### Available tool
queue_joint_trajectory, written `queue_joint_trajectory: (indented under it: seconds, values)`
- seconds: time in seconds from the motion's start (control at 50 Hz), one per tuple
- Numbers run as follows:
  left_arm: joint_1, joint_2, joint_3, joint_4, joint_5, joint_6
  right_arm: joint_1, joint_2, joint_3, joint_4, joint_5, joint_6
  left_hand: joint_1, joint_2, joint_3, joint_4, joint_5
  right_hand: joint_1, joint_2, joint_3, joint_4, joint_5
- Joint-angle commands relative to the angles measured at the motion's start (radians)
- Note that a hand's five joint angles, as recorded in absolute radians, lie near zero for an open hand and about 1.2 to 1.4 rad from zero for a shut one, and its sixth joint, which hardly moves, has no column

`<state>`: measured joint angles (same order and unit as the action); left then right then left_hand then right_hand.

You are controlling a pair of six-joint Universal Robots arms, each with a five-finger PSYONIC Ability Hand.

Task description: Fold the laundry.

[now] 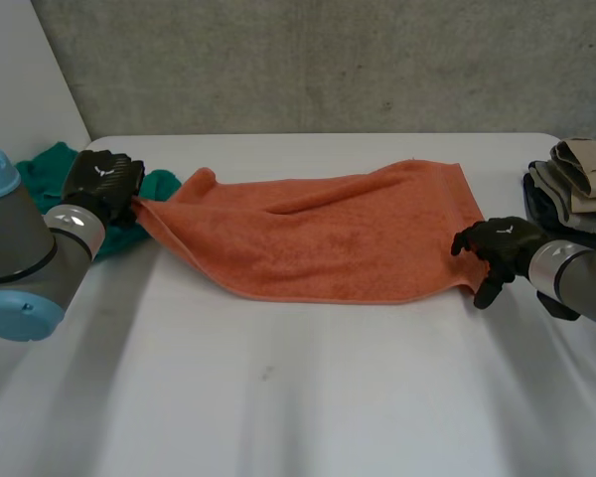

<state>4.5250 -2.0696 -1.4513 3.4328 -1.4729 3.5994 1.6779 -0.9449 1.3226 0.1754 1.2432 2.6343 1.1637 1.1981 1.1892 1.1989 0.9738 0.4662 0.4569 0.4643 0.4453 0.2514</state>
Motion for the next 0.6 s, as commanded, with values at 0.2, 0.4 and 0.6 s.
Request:
queue_joint_trajectory:
  seconds: [0.2,0.4,0.6]
  values:
    - [-0.004,0.057,-0.004,-0.128,-0.032,-0.025,0.057,0.107,-0.031,-0.241,0.122,0.065,0.233,0.198,0.207,0.197,0.248,0.93,0.939,0.932,0.951,0.97]
    - [0.009,0.207,-0.081,-0.493,-0.035,0.068,0.016,-0.181,0.145,-0.045,0.143,-0.267,0.233,0.198,0.207,0.197,0.248,0.93,0.939,0.932,0.951,0.97]
    - [0.068,0.33,-0.179,-0.805,-0.03,0.537,-0.061,-0.351,0.303,0.291,0.171,-0.731,0.233,0.198,0.207,0.197,0.248,0.93,0.939,0.932,0.951,0.97]
